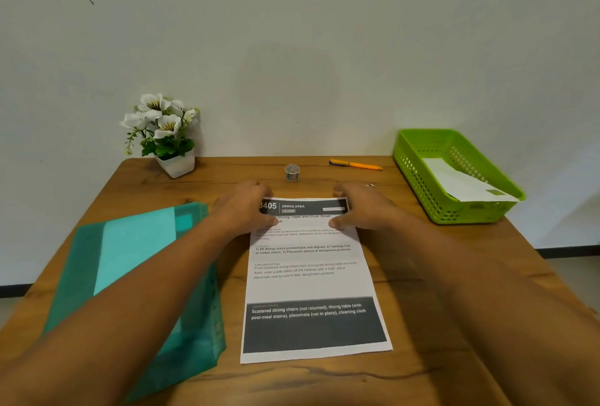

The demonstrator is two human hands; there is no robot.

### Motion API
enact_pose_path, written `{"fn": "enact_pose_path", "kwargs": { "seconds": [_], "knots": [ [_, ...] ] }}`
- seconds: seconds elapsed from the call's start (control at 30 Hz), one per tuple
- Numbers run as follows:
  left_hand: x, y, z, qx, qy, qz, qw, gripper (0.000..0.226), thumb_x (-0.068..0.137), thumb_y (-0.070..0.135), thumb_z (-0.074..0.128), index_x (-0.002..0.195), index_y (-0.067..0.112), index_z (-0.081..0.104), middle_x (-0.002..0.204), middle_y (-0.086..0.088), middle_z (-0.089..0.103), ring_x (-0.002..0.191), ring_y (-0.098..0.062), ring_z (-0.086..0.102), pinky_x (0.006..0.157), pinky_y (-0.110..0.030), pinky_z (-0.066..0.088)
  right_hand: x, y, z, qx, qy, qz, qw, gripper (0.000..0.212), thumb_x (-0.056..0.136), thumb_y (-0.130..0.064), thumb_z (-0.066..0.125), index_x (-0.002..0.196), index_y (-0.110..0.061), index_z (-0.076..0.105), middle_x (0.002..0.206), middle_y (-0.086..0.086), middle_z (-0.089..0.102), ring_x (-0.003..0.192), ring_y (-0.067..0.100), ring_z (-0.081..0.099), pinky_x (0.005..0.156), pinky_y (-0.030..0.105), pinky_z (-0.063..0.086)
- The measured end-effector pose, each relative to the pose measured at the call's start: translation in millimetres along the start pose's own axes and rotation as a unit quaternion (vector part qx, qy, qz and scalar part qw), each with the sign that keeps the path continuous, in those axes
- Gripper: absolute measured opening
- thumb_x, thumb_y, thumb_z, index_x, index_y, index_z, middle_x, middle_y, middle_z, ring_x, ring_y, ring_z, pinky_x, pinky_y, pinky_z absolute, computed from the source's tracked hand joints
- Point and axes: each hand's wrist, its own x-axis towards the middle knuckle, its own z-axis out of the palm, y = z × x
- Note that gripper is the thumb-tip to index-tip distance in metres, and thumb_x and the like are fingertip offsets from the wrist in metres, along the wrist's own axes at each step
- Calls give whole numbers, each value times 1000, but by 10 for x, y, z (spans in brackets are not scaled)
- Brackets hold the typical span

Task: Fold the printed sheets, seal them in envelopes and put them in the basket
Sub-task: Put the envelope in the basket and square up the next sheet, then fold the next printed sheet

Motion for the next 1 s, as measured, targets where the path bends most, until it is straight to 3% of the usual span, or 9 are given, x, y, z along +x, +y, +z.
{"fn": "enact_pose_path", "kwargs": {
  "seconds": [0.07,0.17,0.27,0.43,0.57,0.7,0.83,1.0],
  "knots": [
    [2,5,18,-11,36,-5,999,29,86,41,77,107,32,60,104,11,61,96,-11,56,69,-28,44,14,-3,5,33,24,12,999,65,78,-35,87,135,-24,58,129,-3,64,116,21,60,96,45,54],
    [-4,9,16,-28,77,-15,996,12,92,30,73,92,32,61,89,13,64,87,-10,61,63,-26,44,44,49,24,66,80,14,995,18,85,-21,81,99,-25,70,98,-4,70,93,21,65,80,42,55],
    [-17,-5,-4,-20,94,-14,995,8,93,34,72,91,32,64,87,13,67,83,-9,61,63,-27,48,30,98,19,90,98,8,991,19,87,-18,79,75,-25,66,77,-8,68,79,18,64,70,39,51],
    [-29,-33,-47,12,133,7,991,16,98,43,64,104,29,70,92,8,71,82,-11,61,61,-28,49,-61,116,-52,86,113,-10,990,16,96,-26,69,80,-25,70,84,-10,70,83,14,63,75,45,57],
    [-54,-4,-68,2,161,14,987,21,100,41,61,113,28,72,99,9,74,85,-10,61,57,-25,42,-82,81,-116,78,125,-33,989,4,95,-22,70,93,-25,72,94,-10,71,90,15,64,81,44,57],
    [-136,75,-70,-42,187,36,981,18,101,40,59,112,28,67,99,11,72,85,-10,63,65,-29,54,-144,-109,-193,90,94,-38,991,33,86,-28,82,115,-29,66,102,-10,66,95,15,64,80,40,56],
    [-200,174,-47,-51,141,57,987,19,99,35,64,116,30,58,99,14,64,87,-10,60,64,-24,43,-160,-406,-179,-44,61,-66,995,43,86,-31,78,125,-31,61,103,-11,62,97,16,59,79,38,54],
    [-193,345,-18,32,109,96,989,20,92,32,72,110,31,64,97,12,69,93,-13,64,79,-29,51,-164,-716,10,-174,41,-106,978,17,90,-24,70,106,-29,67,100,-3,70,96,21,63,73,34,42]
  ]
}}
